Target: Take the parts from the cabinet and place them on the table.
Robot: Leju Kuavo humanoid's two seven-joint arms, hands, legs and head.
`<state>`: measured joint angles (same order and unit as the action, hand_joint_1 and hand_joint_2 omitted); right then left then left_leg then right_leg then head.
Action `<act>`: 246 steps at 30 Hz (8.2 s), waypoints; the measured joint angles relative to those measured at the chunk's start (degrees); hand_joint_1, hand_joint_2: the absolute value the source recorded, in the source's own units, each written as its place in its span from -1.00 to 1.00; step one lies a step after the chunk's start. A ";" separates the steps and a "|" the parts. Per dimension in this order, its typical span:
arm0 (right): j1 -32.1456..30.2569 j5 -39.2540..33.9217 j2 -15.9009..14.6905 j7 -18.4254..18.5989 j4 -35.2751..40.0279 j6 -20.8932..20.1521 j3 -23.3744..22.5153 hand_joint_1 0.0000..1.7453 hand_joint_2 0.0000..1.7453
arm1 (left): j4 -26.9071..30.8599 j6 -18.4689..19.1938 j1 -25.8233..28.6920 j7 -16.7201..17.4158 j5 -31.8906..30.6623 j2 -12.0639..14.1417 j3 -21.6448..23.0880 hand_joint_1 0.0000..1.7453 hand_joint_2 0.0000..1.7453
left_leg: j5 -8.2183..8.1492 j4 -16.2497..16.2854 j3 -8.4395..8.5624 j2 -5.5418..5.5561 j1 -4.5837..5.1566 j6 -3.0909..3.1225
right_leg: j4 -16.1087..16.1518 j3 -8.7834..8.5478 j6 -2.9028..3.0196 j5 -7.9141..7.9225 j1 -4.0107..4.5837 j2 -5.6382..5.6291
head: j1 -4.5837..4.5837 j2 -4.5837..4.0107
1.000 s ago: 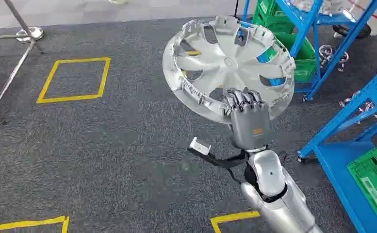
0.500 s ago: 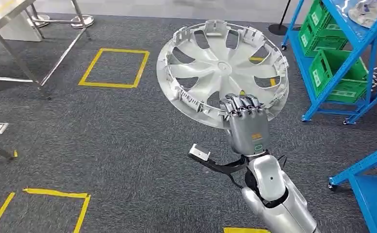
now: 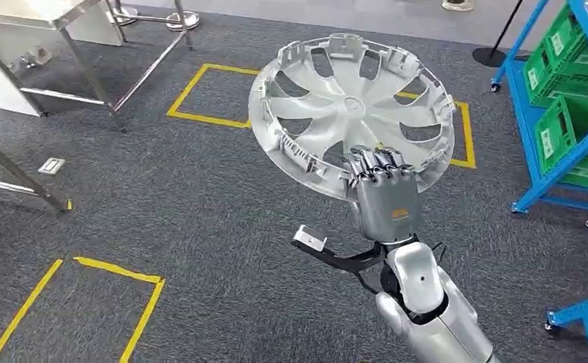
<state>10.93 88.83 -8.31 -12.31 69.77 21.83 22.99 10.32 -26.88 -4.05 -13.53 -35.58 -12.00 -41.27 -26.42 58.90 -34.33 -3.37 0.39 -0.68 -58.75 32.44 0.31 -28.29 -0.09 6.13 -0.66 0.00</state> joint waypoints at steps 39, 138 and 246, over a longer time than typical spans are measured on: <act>-0.95 0.85 -1.31 3.34 -0.74 0.48 1.18 1.00 1.00 | 0.17 -0.17 0.41 -2.49 0.83 1.31 -0.17 -1.00 1.00 | 1.28 -0.32 -0.83 5.94 -0.77 2.02 | -17.75 8.19 -2.40 -8.42 -0.78 -5.78 | 0.44 0.00; -1.46 -1.14 -0.09 -0.59 -3.04 1.73 -3.28 1.00 1.00 | 0.22 4.70 -0.17 -4.21 2.10 0.66 -4.02 -1.00 1.00 | -2.00 0.86 1.39 7.38 -0.56 1.29 | -0.54 3.05 -1.38 2.22 -0.99 -9.71 | 0.68 0.00; 0.05 -4.33 0.83 -4.70 -1.73 1.75 -6.53 1.00 1.00 | 0.17 5.90 0.46 -2.88 2.99 0.66 -5.60 -1.00 1.00 | 3.47 0.41 -4.81 3.61 -0.40 -0.09 | 0.37 -4.88 0.47 -3.35 0.03 -6.82 | 0.41 0.00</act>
<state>10.98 84.50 -7.47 -17.00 68.04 23.58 16.46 10.49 -20.98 -3.59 -16.42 -32.59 -11.34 -46.86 -22.95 59.32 -39.14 0.24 -0.01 -0.77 -58.38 27.56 0.78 -31.64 -0.06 -0.69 -0.24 0.00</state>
